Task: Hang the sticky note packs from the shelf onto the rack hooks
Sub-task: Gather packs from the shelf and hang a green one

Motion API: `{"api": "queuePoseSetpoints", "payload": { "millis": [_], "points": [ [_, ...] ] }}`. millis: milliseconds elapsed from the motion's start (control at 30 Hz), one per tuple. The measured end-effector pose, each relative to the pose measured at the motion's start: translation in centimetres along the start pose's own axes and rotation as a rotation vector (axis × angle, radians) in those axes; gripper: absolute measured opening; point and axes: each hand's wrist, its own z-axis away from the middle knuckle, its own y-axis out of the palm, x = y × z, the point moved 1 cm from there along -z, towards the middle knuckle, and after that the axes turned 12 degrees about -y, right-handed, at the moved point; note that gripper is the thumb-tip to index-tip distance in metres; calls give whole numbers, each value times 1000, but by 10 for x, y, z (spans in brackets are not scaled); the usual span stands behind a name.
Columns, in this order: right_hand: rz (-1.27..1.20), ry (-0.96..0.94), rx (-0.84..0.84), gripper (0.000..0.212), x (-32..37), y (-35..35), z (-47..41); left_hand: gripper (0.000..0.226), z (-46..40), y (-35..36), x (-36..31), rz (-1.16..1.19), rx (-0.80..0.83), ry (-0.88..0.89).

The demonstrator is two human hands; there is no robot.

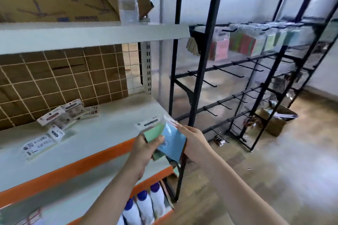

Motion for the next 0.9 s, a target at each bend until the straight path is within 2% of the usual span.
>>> {"api": "queuePoseSetpoints", "payload": {
  "millis": [133, 167, 300, 400, 567, 667, 767, 900],
  "points": [
    [-10, -99, -164, 11, 19, -58, 16, 2, 10, 53, 8, -48, 49, 35],
    [-11, -120, -213, 9, 25, -72, 19, 5, 12, 64, 9, -57, 55, 41],
    [18, -155, -343, 23, 52, -127, 36, 14, 16, 105, 8, -116, 72, 17],
    [118, -172, -331, 26, 72, -159, 49, 20, 14, 132, 5, -155, 123, -16],
    [149, -217, -289, 22, 97, -194, 55, 16, 7, 181, -3, -204, 219, -13],
    [280, -313, -281, 8, 115, -209, 46, 25, -1, 213, -12, -243, 308, 14],
    [366, -371, -263, 25, 137, -226, 29, 31, -13, 247, -25, -285, 413, 60],
    [397, -453, -254, 18, 176, -249, 2, 36, -40, 299, -42, -345, 513, 90]
  ]
}}
